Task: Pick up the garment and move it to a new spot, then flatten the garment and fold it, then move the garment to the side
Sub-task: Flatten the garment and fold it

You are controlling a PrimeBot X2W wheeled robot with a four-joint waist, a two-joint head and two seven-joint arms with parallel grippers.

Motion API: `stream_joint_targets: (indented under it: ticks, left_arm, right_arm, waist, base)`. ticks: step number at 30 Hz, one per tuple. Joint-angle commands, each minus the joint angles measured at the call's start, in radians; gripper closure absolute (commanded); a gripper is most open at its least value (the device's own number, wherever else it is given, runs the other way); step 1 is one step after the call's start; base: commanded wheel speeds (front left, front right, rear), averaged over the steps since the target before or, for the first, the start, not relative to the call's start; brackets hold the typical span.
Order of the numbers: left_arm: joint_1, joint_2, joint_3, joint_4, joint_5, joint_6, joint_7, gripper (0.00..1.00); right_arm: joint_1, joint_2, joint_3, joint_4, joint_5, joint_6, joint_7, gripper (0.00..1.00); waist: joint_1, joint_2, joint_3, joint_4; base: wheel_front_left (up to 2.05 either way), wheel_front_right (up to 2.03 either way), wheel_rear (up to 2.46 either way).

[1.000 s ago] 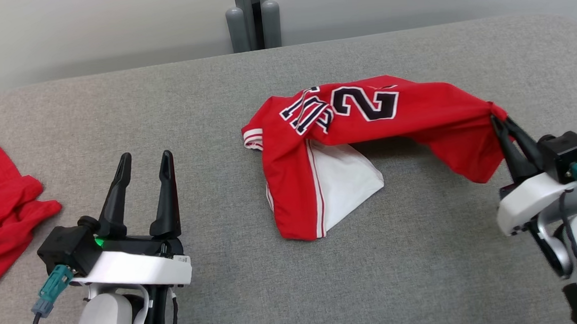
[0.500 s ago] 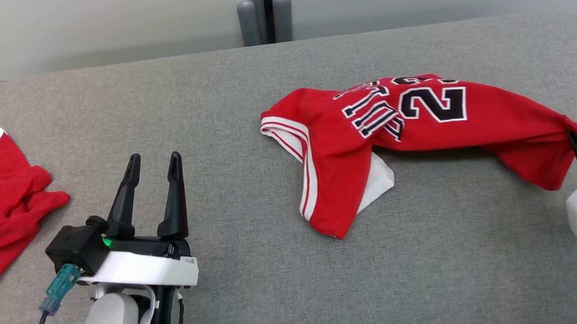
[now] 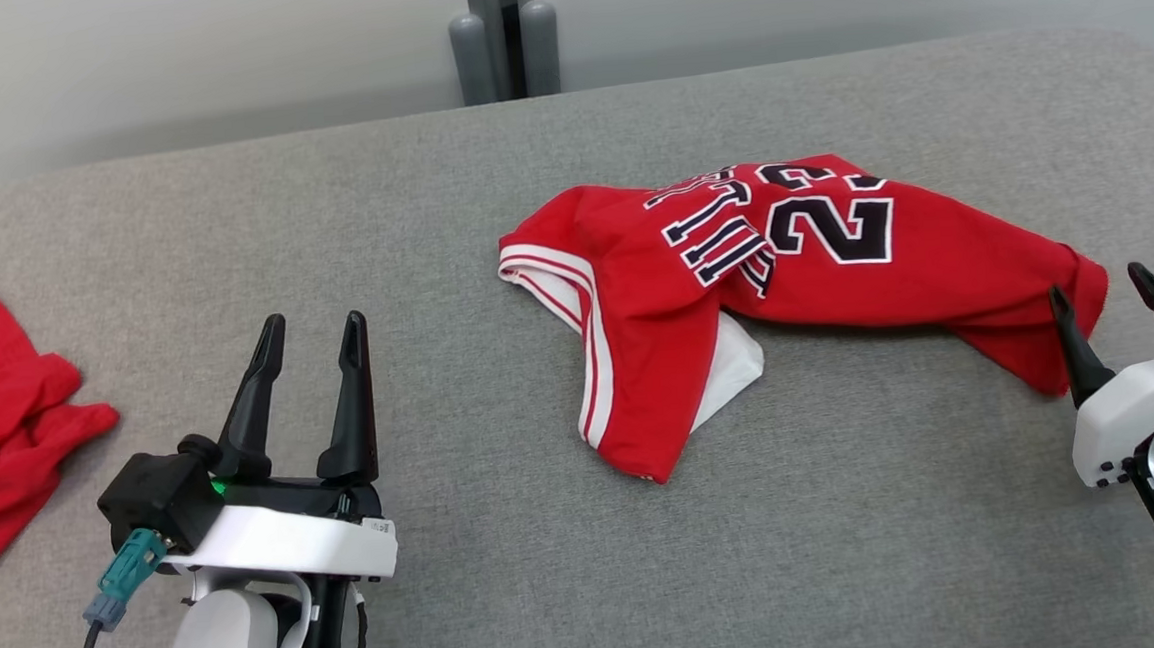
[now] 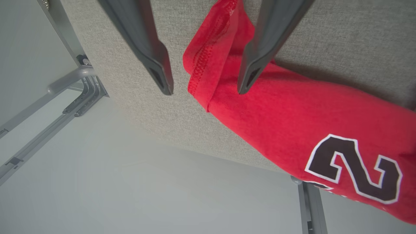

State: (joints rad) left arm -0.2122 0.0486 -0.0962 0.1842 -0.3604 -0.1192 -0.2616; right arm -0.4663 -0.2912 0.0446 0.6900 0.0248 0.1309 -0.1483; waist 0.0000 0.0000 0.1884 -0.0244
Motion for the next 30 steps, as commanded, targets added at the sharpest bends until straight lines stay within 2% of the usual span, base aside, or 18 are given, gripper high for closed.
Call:
stream_joint_targets:
  ticks: [1,7,14,22,25,30]
  left_arm:
    - [0.003,0.003,0.003,-0.001,0.002,-0.004,-0.003,0.0]
    - [0.018,0.003,0.003,-0.019,-0.013,-0.003,-0.003,0.0]
    - [0.038,0.004,-0.008,-0.035,-0.029,0.008,-0.003,0.0]
    - [0.073,0.003,-0.041,-0.028,-0.053,0.025,-0.003,0.0]
    - [0.066,0.003,-0.055,-0.006,-0.05,0.023,-0.003,0.0]
    - [0.014,0.005,-0.169,0.16,-0.036,-0.002,0.028,0.0]
  right_arm:
    - [-0.008,0.004,-0.015,-0.012,-0.013,0.0,-0.019,0.0]
    - [0.008,0.062,-0.069,-0.119,-0.021,0.0,-0.079,0.0]
    - [0.096,0.129,-0.015,-0.332,0.032,0.0,-0.112,0.0]
    - [0.213,0.157,0.043,-0.414,0.052,0.0,-0.118,0.0]
    - [0.212,0.161,0.042,-0.424,0.054,0.0,-0.117,0.0]
    - [0.198,0.171,0.036,-0.431,0.051,0.0,-0.118,0.0]
  waist:
    - [0.0,0.0,-0.017,-0.016]
    - [0.0,0.0,-0.052,-0.05]
    - [0.0,0.0,-0.078,-0.067]
    - [0.0,0.0,-0.089,-0.071]
    - [0.0,0.0,-0.075,-0.079]
    - [0.0,0.0,-0.036,-0.106]
  base:
    - [0.0,0.0,0.0]
    - [0.0,0.0,0.0]
    - [0.0,0.0,0.0]
    - [0.0,0.0,0.0]
    - [0.0,0.0,0.0]
    - [0.0,0.0,0.0]
